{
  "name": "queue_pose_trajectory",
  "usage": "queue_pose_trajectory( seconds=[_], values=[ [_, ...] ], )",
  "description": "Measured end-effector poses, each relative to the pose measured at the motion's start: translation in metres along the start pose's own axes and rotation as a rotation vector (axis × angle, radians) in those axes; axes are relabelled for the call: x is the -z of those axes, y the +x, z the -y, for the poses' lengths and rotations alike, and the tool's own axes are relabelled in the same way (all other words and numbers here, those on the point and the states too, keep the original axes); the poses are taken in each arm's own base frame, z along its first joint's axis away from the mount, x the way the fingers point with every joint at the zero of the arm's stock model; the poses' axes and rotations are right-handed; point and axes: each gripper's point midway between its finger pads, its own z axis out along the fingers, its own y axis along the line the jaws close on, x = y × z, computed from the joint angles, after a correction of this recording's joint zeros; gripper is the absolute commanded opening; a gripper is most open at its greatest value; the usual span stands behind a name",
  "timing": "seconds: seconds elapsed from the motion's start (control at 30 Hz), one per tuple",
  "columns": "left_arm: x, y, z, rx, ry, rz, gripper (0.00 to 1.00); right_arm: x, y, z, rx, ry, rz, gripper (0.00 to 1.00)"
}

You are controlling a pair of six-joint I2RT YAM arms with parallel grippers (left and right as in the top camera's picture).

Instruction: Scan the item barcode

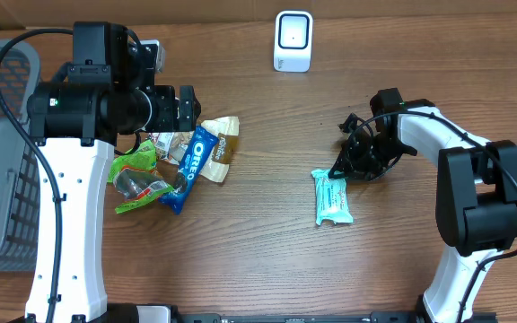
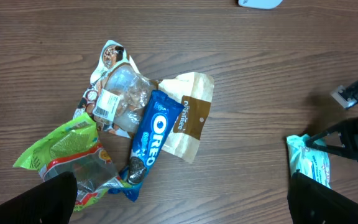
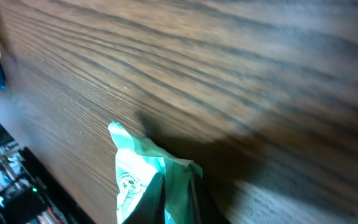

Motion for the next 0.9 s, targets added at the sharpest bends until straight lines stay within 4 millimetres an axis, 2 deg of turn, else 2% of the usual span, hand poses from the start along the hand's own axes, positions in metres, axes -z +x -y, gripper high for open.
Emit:
queue_pose_trajectory(
  seconds=[0.17, 0.37, 0.5, 0.6, 0.73, 0.9],
  values=[
    [0.0, 0.0, 0.0, 0.0, 0.0, 0.0, 1.0, 0.006, -0.002, -0.001, -0.01, 0.024, -0.005, 0.04],
    [0.0, 0.0, 0.0, 0.0, 0.0, 0.0, 1.0, 0.025, -0.025, -0.001, -0.038, 0.102, 0.049, 0.04],
    [0.0, 0.0, 0.0, 0.0, 0.0, 0.0, 1.0, 0.045, -0.035, 0.014, -0.121, 0.28, 0.125, 0.04],
    [0.0, 0.0, 0.0, 0.0, 0.0, 0.0, 1.0, 0.079, -0.035, 0.02, -0.19, 0.542, 0.255, 0.04],
    [0.0, 0.0, 0.0, 0.0, 0.0, 0.0, 1.0, 0.11, -0.029, 0.0, -0.223, 0.826, 0.433, 0.04],
    [0.0, 0.0, 0.0, 0.0, 0.0, 0.0, 1.0, 0.112, -0.025, -0.029, -0.225, 1.063, 0.653, 0.04]
  ],
)
